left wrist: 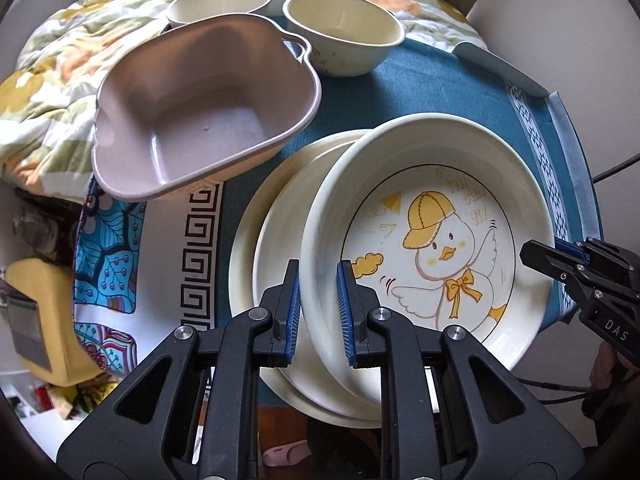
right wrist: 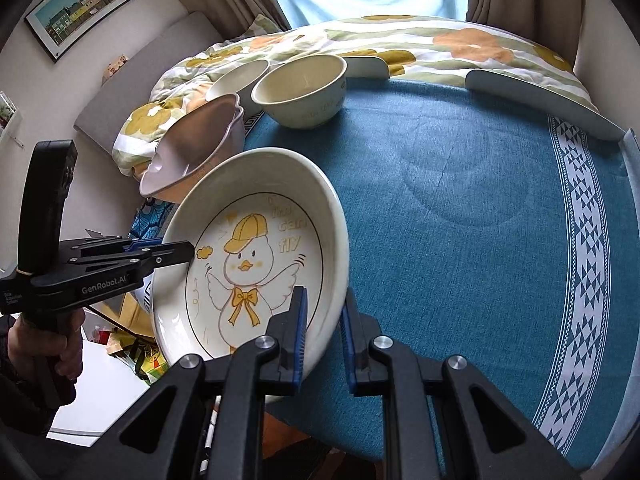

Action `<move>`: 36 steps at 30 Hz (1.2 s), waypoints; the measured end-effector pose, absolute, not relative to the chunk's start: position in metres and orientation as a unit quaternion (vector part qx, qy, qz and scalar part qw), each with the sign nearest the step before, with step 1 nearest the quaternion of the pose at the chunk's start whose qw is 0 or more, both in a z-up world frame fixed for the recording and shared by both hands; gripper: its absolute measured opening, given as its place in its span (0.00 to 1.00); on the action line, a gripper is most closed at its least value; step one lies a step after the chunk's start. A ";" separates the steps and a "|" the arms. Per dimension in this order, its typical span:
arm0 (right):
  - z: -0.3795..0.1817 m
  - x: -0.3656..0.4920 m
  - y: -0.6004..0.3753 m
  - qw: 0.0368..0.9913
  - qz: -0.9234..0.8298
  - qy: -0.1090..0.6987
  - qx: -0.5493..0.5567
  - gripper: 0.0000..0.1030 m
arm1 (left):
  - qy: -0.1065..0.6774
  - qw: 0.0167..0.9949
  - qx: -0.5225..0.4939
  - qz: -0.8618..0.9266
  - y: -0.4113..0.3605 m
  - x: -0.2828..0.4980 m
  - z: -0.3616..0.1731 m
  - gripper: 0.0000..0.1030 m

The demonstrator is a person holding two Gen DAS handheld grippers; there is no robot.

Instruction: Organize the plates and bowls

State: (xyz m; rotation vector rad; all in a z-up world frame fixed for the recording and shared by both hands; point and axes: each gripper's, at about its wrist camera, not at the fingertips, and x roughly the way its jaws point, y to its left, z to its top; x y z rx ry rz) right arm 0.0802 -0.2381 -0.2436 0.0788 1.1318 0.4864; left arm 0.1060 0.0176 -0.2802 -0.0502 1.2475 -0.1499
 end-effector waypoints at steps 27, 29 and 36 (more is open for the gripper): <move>-0.250 0.091 -0.225 0.809 0.247 0.534 0.001 0.14 | 0.552 0.821 0.147 -0.007 -0.017 0.094 -0.283 0.15; -0.250 0.093 -0.225 0.808 0.248 0.534 0.000 0.14 | 0.552 0.820 0.154 -0.003 -0.019 0.092 -0.283 0.15; -0.253 0.096 -0.221 0.807 0.250 0.535 -0.011 0.14 | 0.545 0.821 0.174 0.004 -0.023 0.089 -0.281 0.15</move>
